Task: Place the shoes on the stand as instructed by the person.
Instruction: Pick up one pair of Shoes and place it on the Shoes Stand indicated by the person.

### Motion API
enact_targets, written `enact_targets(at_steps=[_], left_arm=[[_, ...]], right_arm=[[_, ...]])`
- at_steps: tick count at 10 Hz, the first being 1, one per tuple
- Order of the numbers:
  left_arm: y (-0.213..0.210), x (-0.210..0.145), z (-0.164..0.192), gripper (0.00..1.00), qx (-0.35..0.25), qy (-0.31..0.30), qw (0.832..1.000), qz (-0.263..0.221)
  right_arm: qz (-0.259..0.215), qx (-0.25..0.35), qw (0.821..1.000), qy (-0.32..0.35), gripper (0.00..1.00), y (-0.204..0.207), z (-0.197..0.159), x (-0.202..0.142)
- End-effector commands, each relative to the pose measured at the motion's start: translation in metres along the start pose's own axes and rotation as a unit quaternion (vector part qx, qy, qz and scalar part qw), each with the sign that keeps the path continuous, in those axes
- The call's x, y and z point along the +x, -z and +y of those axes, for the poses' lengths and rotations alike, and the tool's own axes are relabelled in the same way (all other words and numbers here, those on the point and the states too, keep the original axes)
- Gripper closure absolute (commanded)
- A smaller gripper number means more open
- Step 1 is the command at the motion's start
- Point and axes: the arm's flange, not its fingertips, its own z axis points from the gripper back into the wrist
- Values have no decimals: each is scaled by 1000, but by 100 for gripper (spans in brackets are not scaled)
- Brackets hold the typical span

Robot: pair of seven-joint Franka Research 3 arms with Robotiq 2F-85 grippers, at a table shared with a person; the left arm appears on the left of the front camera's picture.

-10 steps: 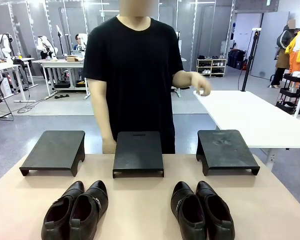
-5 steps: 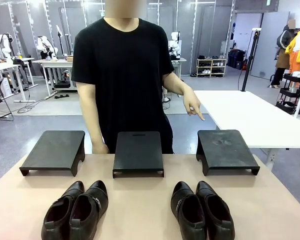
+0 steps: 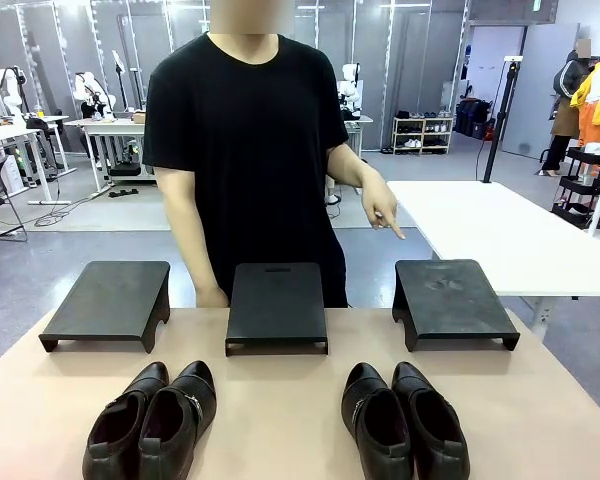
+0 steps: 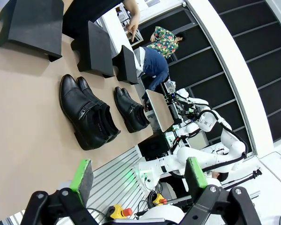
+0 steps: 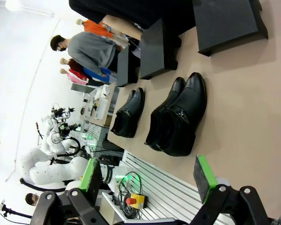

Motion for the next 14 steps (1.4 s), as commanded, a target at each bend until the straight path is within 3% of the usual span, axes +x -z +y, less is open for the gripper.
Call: enact_targets(at_steps=[1, 4, 8, 11, 14], left_arm=[[-1, 0, -1, 0, -3, 3, 1000, -2], [-1, 0, -1, 0, -3, 3, 1000, -2], [-1, 0, -1, 0, -3, 3, 1000, -2], [-1, 0, -1, 0, -3, 3, 1000, -2], [-1, 0, -1, 0, -3, 3, 1000, -2]], right_arm=[[33, -58, 998, -12, 0, 26, 34, -7], [102, -156, 983, -1, 0, 100, 85, -3], [185, -243, 952, -27, 0, 206, 133, -3], [227, -305, 924, -35, 0, 284, 145, -34], [244, -360, 900, -10, 0, 348, 132, -69]])
